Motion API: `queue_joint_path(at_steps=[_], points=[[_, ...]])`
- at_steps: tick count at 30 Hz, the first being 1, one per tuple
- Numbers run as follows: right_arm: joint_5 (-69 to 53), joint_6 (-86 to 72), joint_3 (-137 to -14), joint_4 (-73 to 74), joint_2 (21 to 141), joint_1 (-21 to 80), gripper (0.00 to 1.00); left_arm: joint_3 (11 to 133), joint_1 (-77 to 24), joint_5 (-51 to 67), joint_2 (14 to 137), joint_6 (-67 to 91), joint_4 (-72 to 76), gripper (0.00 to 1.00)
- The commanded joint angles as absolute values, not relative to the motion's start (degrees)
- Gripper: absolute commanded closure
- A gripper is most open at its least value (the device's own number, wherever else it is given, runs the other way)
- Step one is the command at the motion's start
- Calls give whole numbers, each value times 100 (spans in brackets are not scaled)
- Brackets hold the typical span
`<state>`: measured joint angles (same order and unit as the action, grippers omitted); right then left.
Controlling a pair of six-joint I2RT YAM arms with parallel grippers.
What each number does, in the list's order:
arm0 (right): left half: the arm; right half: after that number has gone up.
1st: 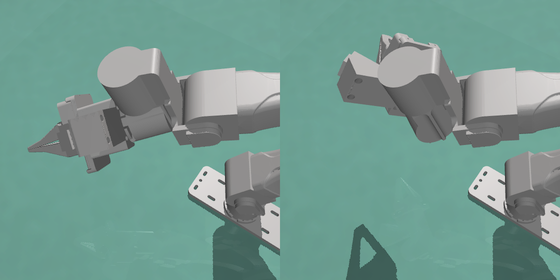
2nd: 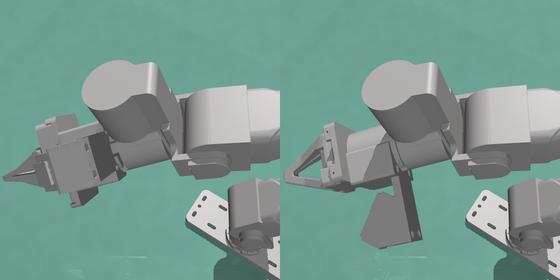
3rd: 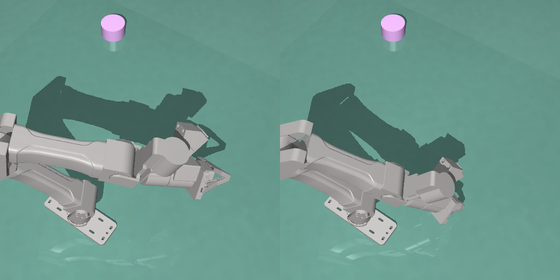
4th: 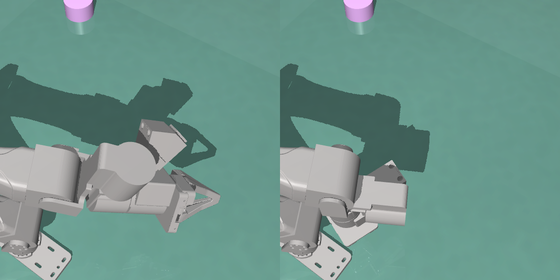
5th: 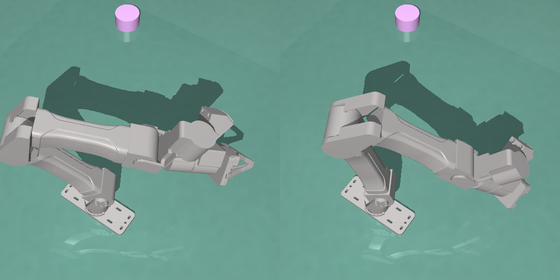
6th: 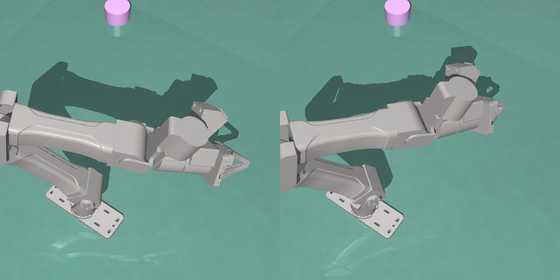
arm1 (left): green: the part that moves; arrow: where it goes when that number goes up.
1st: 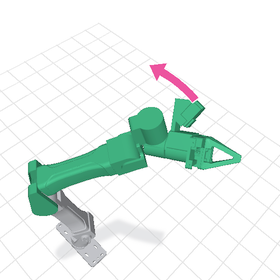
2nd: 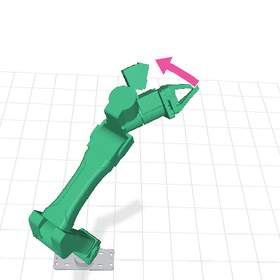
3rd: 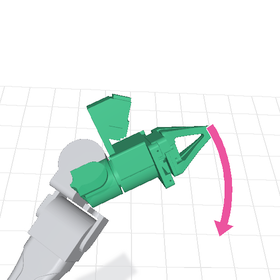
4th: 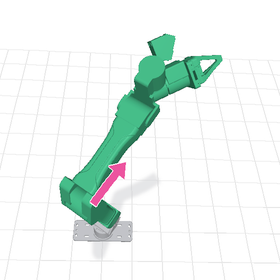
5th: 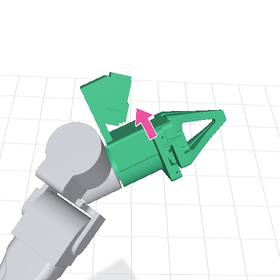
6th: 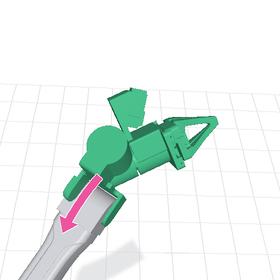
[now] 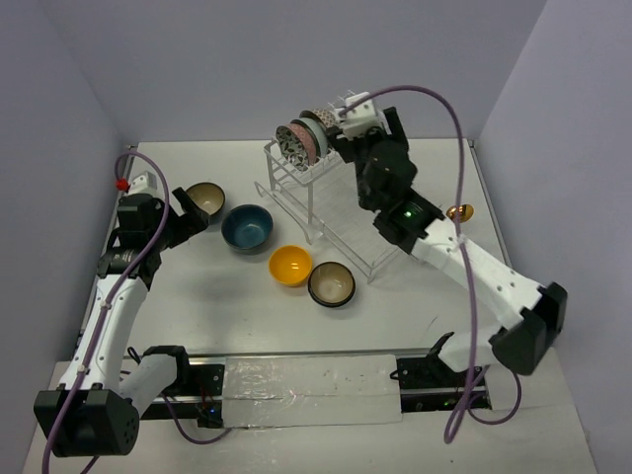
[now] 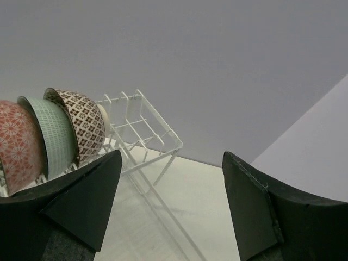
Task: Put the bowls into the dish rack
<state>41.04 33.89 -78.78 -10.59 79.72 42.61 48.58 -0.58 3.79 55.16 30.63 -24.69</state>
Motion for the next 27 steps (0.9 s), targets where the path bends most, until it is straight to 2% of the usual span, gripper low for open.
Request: queue_joint_path(at_steps=[1,7,12,21,27], points=[[3736,2445,-7436,-783,7200,4298,18,4843,-44,606,5634,3076,-2373,1],[3209,1145,-6690,-159,6154,4307,17,4729,-166,879,5581,3374,-2426,1],[3032,-305,-5838,-132,5292,4298,11,4693,-588,616,5686,3717,-2531,1],[2997,-1862,-4643,97,4351,4289,0,4570,-2309,62,6326,4683,-2225,1],[2971,-2171,-4123,290,4061,4289,0,4746,-3197,-245,7074,5009,-2040,1]])
